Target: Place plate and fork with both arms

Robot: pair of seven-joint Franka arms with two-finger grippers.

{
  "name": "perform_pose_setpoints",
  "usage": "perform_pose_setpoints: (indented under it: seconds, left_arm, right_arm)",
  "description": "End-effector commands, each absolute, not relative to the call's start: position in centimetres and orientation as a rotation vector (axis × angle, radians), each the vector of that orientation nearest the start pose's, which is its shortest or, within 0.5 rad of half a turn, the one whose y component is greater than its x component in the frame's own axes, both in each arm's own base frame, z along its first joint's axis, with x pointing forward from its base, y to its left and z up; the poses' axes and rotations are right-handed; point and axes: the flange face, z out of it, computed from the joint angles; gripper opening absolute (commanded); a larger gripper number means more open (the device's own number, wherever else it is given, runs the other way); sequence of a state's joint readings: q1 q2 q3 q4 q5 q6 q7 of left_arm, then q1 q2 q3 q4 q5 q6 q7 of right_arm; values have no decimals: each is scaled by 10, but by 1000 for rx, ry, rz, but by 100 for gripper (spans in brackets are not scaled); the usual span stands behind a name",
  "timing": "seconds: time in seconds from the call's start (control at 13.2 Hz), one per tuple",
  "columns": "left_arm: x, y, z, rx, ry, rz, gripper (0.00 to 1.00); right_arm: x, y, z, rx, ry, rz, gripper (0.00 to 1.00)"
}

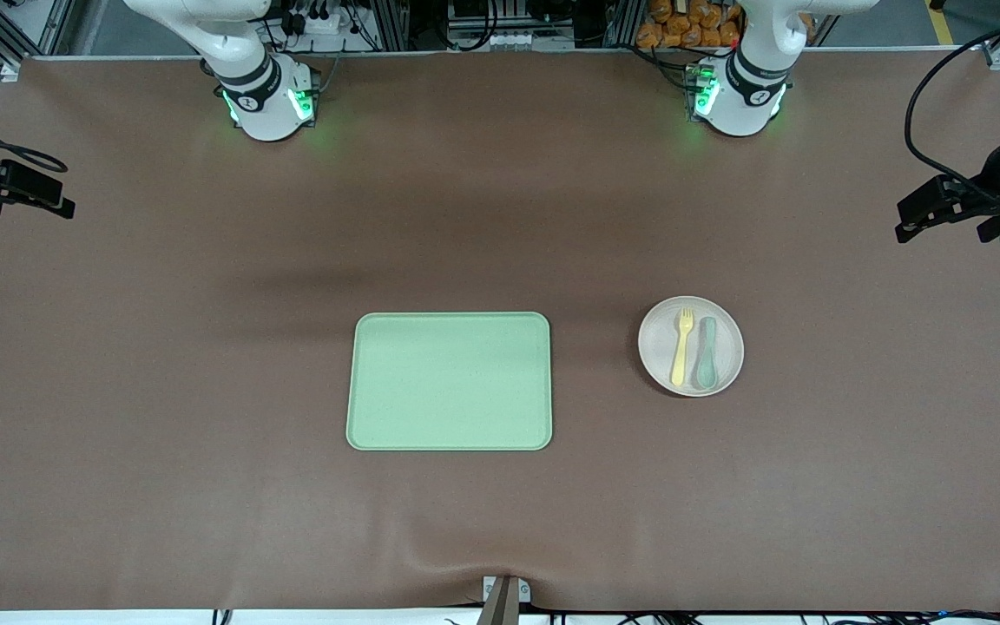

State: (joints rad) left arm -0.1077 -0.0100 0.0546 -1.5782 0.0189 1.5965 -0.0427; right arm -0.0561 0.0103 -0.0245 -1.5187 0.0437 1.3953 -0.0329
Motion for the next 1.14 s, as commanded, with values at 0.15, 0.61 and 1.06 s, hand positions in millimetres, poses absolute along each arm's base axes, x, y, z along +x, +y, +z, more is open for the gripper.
perform_pose_setpoints:
  seconds: [0.15,0.61,1.06]
  left_arm:
    - [555,-30,628,-3132,0,-27,100]
    - [574,-27,600,-3129,-11,32,100]
    - [605,-27,548,-3155,-16,80,100]
  right_arm:
    - [536,-37,627,-3097,85,205,100]
    - [538,-35,626,-3098,81,202,100]
    - [539,-31,625,-3099,69,200,100]
